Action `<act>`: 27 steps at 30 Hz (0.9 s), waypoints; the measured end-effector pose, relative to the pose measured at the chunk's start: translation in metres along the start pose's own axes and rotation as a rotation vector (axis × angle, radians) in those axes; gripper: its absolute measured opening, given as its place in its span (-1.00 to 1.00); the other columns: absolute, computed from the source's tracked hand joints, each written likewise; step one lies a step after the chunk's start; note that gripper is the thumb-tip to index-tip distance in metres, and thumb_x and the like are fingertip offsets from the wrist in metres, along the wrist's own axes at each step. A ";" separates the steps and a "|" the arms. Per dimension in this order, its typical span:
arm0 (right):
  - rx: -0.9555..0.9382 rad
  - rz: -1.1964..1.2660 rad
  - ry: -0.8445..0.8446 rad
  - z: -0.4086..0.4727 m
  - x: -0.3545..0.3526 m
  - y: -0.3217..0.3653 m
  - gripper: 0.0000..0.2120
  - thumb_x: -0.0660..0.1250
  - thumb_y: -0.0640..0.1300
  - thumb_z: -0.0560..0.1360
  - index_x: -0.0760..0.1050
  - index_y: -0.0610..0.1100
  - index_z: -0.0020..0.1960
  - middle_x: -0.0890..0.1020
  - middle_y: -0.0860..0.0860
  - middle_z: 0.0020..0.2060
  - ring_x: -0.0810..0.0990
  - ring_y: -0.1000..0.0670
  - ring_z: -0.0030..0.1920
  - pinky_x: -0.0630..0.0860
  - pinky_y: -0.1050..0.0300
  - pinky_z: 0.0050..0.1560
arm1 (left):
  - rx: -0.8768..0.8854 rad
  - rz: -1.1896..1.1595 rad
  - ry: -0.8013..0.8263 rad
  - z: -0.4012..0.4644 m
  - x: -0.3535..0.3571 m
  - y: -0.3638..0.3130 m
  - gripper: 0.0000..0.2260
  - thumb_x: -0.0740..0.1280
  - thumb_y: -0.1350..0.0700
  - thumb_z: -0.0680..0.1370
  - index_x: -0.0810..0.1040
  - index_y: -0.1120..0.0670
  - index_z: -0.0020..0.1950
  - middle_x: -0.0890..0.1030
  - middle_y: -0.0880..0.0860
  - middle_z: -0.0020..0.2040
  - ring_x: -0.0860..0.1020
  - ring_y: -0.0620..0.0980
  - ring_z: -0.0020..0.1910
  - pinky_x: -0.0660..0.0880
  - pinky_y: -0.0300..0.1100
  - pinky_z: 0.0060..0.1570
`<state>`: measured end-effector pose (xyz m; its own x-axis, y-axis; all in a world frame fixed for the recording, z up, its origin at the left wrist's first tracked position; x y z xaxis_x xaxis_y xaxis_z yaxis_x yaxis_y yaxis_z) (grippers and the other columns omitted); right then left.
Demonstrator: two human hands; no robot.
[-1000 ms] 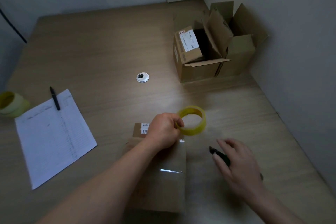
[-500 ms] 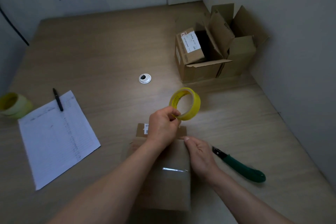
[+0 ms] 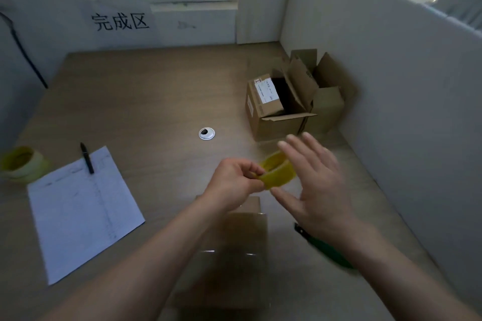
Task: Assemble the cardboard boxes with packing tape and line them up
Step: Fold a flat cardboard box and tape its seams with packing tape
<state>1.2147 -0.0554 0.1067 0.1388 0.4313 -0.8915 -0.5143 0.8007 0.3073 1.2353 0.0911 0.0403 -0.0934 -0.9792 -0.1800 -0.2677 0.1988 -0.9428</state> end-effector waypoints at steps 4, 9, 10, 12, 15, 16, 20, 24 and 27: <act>0.026 0.042 0.243 0.017 -0.009 0.009 -0.55 0.28 0.25 0.50 0.49 0.09 0.32 0.60 0.20 -0.07 0.55 0.14 -0.02 0.44 0.03 0.22 | 0.101 0.156 0.122 -0.012 0.001 -0.038 -0.80 0.46 0.33 0.42 0.62 0.04 -0.10 0.58 0.00 -0.34 0.51 -0.10 -0.37 0.48 -0.20 -0.25; 0.188 0.115 0.432 0.013 -0.006 0.014 -0.61 0.39 0.08 0.50 0.43 0.22 0.31 0.55 0.22 -0.17 0.53 0.15 -0.12 0.50 0.18 -0.13 | 0.320 0.721 0.092 -0.029 0.005 -0.073 -0.72 0.47 0.22 0.40 0.43 -0.06 -0.09 0.57 -0.08 -0.27 0.52 -0.05 -0.24 0.37 -0.30 -0.33; 0.209 0.114 0.460 0.011 -0.001 0.015 -0.70 0.37 0.03 0.51 0.48 0.22 0.22 0.59 0.20 -0.15 0.56 0.11 -0.08 0.55 0.09 -0.07 | 0.354 0.795 0.083 -0.032 0.009 -0.076 -0.71 0.46 0.21 0.40 0.39 -0.06 -0.12 0.60 -0.04 -0.22 0.53 0.01 -0.20 0.40 -0.21 -0.29; 0.251 0.119 0.475 0.006 0.007 0.014 -0.82 0.35 -0.04 0.48 0.57 0.17 0.05 0.65 0.15 -0.14 0.60 0.04 -0.06 0.59 -0.05 -0.03 | 0.398 0.878 0.070 -0.037 0.016 -0.076 -0.71 0.44 0.22 0.40 0.35 -0.04 -0.15 0.62 0.07 -0.15 0.53 0.11 -0.16 0.45 -0.11 -0.24; 0.295 0.190 0.431 -0.001 0.016 0.007 -0.87 0.34 -0.01 0.46 0.63 0.14 -0.04 0.69 0.12 -0.15 0.62 0.01 -0.09 0.58 -0.03 -0.08 | 0.387 0.862 0.044 -0.043 0.017 -0.072 -0.73 0.42 0.23 0.41 0.37 -0.04 -0.11 0.64 0.06 -0.14 0.55 0.10 -0.15 0.47 -0.12 -0.22; 0.301 0.203 0.402 -0.005 0.019 0.002 -0.91 0.35 0.04 0.47 0.63 0.14 -0.08 0.68 0.11 -0.20 0.62 0.01 -0.13 0.58 -0.03 -0.11 | 0.345 0.787 0.024 -0.044 0.012 -0.068 -0.73 0.45 0.22 0.41 0.42 -0.03 -0.05 0.65 0.03 -0.09 0.57 0.05 -0.13 0.48 -0.15 -0.16; 0.412 0.317 0.216 -0.043 0.011 -0.042 -0.83 0.40 0.07 0.48 0.57 0.07 -0.27 0.58 0.12 -0.44 0.56 0.04 -0.34 0.52 -0.04 -0.29 | 0.181 0.843 0.019 -0.057 -0.022 -0.016 -0.05 0.61 -0.12 0.23 0.18 -0.19 0.52 0.09 -0.03 0.58 0.14 0.02 0.54 0.19 -0.02 0.46; 0.540 0.390 0.160 -0.097 0.001 -0.085 -0.76 0.43 -0.05 0.50 0.56 0.01 -0.34 0.57 0.09 -0.45 0.55 0.05 -0.41 0.50 -0.01 -0.33 | -0.021 1.276 0.426 -0.092 -0.030 0.085 0.18 0.56 -0.30 0.19 -0.20 -0.31 0.54 -0.47 -0.15 0.51 -0.49 0.06 0.47 -0.20 0.29 0.45; 0.591 0.468 0.157 -0.127 0.005 -0.097 -0.84 0.43 -0.06 0.50 0.57 0.05 -0.26 0.57 0.08 -0.45 0.58 -0.01 -0.41 0.53 -0.04 -0.31 | -0.103 1.247 0.362 -0.099 -0.040 0.112 0.18 0.49 -0.41 0.18 -0.26 -0.30 0.53 -0.44 -0.13 0.53 -0.46 0.01 0.49 -0.19 0.18 0.48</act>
<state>1.1582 -0.1835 0.0299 -0.1267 0.7511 -0.6479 0.0536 0.6574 0.7516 1.1145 0.1560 -0.0303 -0.5783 -0.0705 -0.8128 0.1158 0.9791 -0.1673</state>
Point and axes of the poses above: each hand's wrist, its own z-axis towards the middle knuckle, its own x-axis out of the palm, y = z × x, the point moved 8 cm from there along z, towards the middle knuckle
